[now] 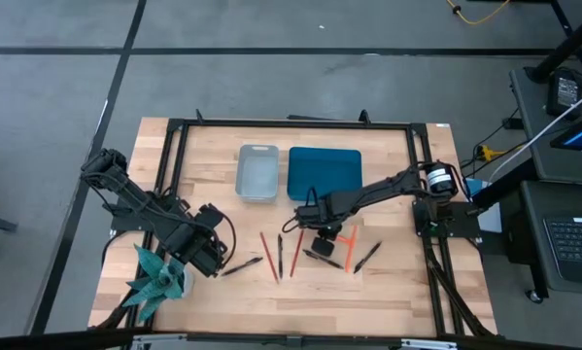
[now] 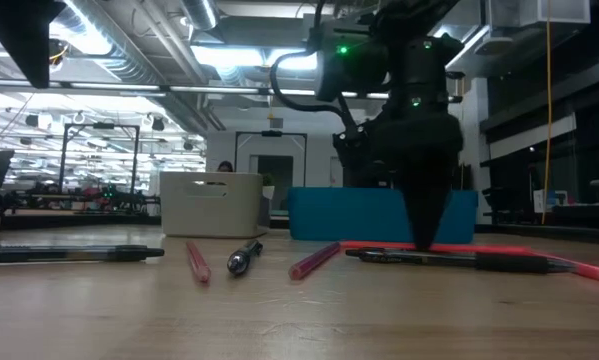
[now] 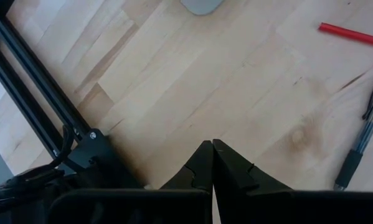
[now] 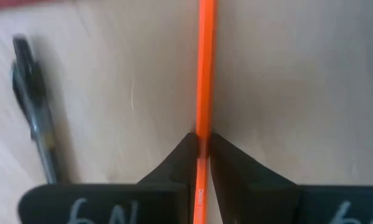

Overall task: Sort pens & pencils
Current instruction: Put the left orange pencil into the blue bin

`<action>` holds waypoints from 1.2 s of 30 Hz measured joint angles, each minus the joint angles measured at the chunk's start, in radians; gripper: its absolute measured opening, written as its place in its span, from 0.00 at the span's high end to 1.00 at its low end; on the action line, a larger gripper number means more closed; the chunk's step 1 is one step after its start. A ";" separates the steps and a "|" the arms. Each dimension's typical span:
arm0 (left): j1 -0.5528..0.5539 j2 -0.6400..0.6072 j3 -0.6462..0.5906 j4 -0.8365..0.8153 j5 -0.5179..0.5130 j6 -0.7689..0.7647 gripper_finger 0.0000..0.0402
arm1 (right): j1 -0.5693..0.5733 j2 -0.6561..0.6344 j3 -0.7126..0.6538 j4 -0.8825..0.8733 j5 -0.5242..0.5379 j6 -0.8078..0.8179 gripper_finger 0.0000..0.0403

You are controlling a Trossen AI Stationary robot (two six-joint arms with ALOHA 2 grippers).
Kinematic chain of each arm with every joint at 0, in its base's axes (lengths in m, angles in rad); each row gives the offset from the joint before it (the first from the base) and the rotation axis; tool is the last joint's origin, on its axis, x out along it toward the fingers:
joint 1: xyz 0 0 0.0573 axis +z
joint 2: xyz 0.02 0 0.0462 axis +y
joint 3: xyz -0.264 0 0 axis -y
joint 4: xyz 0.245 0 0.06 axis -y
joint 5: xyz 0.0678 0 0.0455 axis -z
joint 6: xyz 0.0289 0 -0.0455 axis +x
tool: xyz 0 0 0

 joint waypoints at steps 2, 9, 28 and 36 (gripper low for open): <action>-0.002 0.000 0.000 0.000 0.000 -0.004 1.00 | 0.001 0.000 0.000 -0.012 -0.013 0.006 0.89; -0.009 0.000 0.000 0.000 0.000 -0.022 1.00 | 0.014 -0.001 0.002 -0.017 -0.005 0.007 0.89; -0.008 0.000 0.000 0.000 0.000 -0.023 1.00 | 0.013 -0.018 0.048 -0.099 0.012 -0.010 0.89; -0.009 0.000 0.000 0.000 0.000 -0.023 1.00 | 0.015 -0.018 0.189 -0.278 0.107 -0.032 0.89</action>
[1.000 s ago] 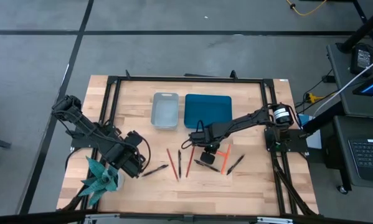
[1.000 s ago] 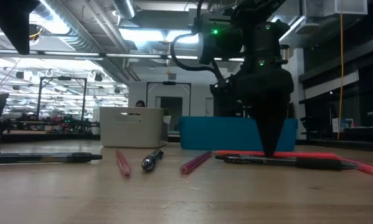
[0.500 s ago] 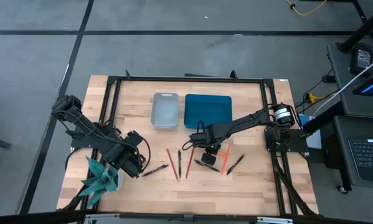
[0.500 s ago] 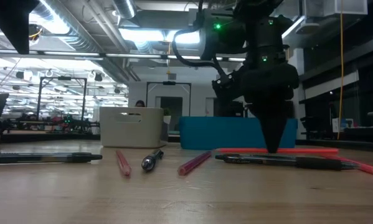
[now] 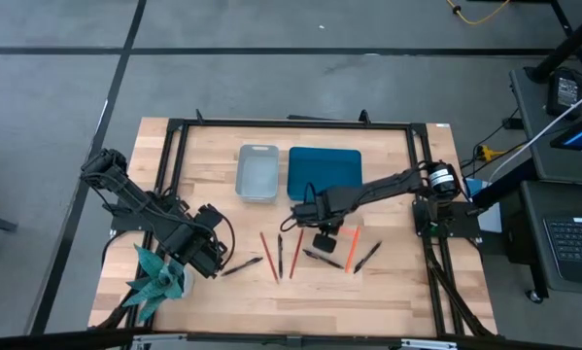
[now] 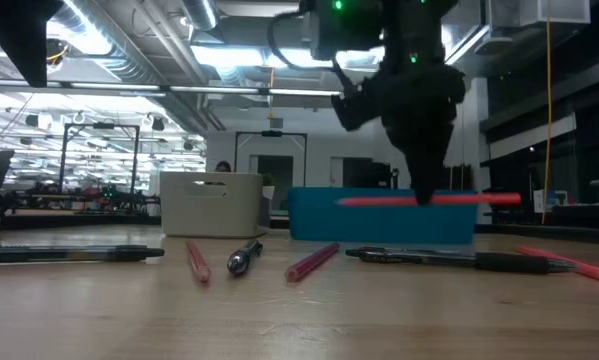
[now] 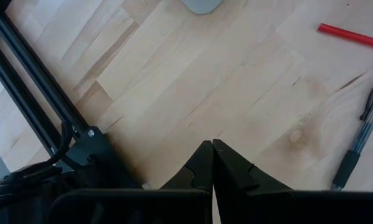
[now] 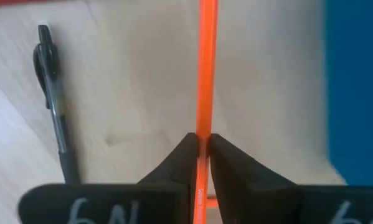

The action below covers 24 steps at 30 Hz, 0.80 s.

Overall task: Sort pens & pencils
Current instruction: Put the left orange pencil into the blue bin

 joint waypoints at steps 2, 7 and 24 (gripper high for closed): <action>-0.005 0.000 0.000 0.000 0.000 0.000 1.00 | 0.000 0.000 0.041 -0.059 0.034 -0.007 0.89; -0.023 0.000 0.000 0.000 0.000 -0.023 1.00 | 0.000 -0.001 0.142 -0.194 0.109 -0.011 0.89; -0.044 0.000 0.000 -0.001 0.000 -0.048 1.00 | -0.116 -0.001 0.257 -0.296 0.300 -0.190 0.89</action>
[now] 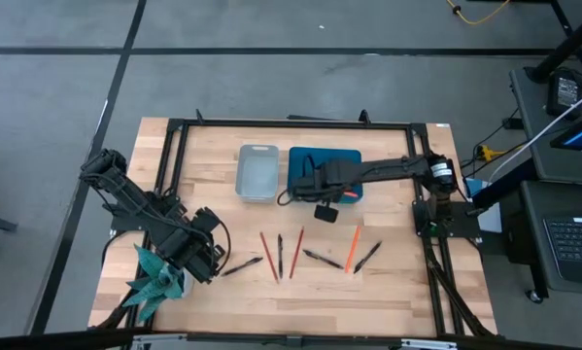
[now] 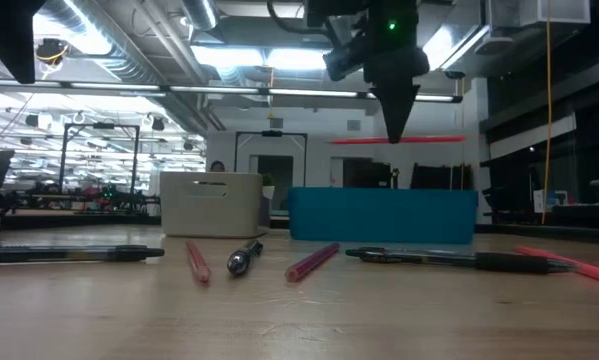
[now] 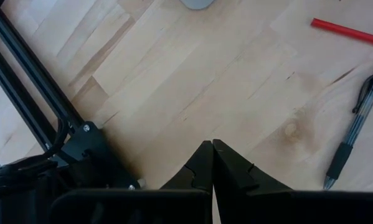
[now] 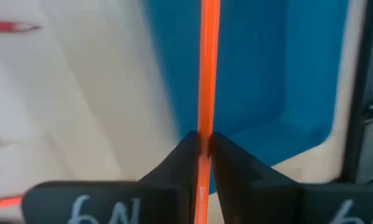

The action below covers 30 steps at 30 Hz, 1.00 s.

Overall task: Sort pens & pencils
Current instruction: Put the left orange pencil into the blue bin

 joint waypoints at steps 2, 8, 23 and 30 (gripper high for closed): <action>0.000 0.000 0.000 0.000 0.000 0.000 1.00 | -0.025 0.000 0.000 0.009 0.014 -0.028 0.89; 0.000 0.000 0.000 0.000 0.000 0.000 1.00 | -0.093 0.000 0.000 0.072 0.016 -0.111 0.89; 0.000 0.000 0.000 -0.035 0.000 0.003 1.00 | -0.218 0.000 0.000 0.216 -0.036 -0.269 0.89; 0.000 0.000 0.000 -0.042 0.000 0.003 1.00 | -0.251 -0.001 -0.066 0.268 -0.065 -0.295 0.89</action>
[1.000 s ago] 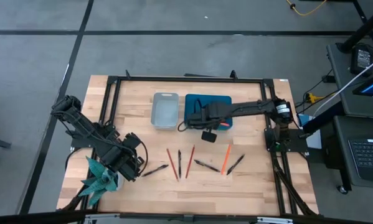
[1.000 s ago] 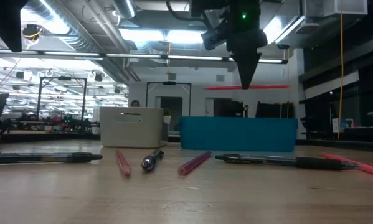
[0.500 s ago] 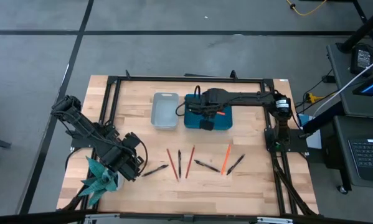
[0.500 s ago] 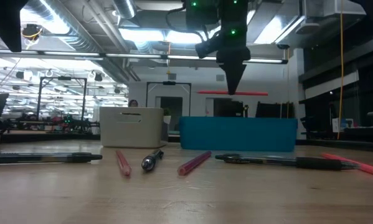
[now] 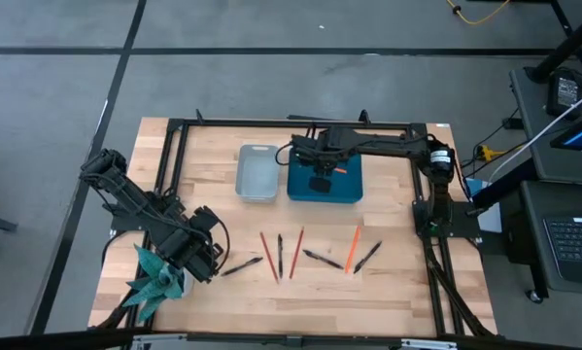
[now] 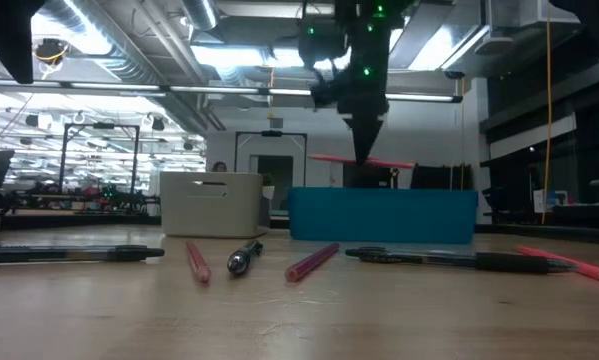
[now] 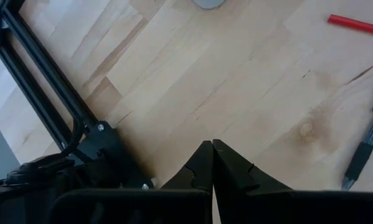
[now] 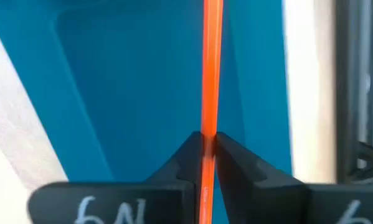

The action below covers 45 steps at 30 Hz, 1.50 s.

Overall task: Sort pens & pencils
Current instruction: Put the left orange pencil into the blue bin, then put the orange pencil into the blue bin

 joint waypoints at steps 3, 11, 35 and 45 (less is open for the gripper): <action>0.000 0.000 -0.007 0.001 0.000 0.000 1.00 | -0.006 0.000 -0.073 0.048 0.000 -0.019 0.89; 0.009 0.000 -0.046 0.000 0.001 -0.007 1.00 | -0.031 0.000 -0.182 0.141 -0.001 -0.046 0.89; 0.014 0.000 -0.048 0.001 0.001 -0.011 1.00 | -0.072 0.001 -0.236 0.228 -0.080 -0.045 0.74; 0.014 0.000 -0.048 0.001 0.001 -0.011 1.00 | -0.066 0.001 -0.210 0.184 -0.098 -0.011 0.68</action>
